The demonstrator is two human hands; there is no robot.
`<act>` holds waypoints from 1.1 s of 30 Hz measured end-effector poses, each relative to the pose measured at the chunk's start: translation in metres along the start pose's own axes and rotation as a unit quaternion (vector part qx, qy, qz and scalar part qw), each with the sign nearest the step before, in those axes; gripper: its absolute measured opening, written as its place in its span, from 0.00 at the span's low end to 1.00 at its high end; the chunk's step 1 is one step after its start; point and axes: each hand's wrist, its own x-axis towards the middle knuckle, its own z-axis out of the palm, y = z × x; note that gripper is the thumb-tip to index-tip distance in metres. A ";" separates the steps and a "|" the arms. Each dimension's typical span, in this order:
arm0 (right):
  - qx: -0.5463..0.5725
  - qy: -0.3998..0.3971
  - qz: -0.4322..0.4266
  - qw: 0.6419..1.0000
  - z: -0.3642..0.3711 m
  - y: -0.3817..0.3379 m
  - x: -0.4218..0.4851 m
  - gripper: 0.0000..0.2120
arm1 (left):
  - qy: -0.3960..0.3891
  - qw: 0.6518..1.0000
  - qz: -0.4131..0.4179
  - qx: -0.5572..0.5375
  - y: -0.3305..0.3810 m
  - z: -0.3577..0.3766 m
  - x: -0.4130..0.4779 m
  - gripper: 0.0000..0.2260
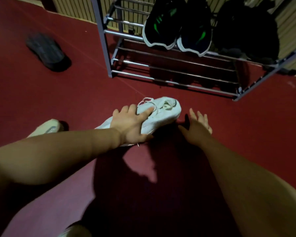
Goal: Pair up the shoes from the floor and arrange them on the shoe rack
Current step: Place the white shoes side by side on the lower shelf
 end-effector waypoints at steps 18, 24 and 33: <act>0.188 -0.039 0.036 0.981 0.041 -0.009 -0.015 0.28 | -0.158 0.960 -0.224 -0.060 -0.028 0.024 0.009 0.48; 0.177 -0.040 -0.047 0.982 0.024 -0.008 -0.004 0.27 | -0.175 0.970 -0.166 -0.022 -0.034 0.033 0.009 0.58; 0.194 -0.014 -0.083 0.977 -0.004 0.004 -0.002 0.24 | -0.142 0.984 -0.086 0.061 -0.052 0.031 0.011 0.43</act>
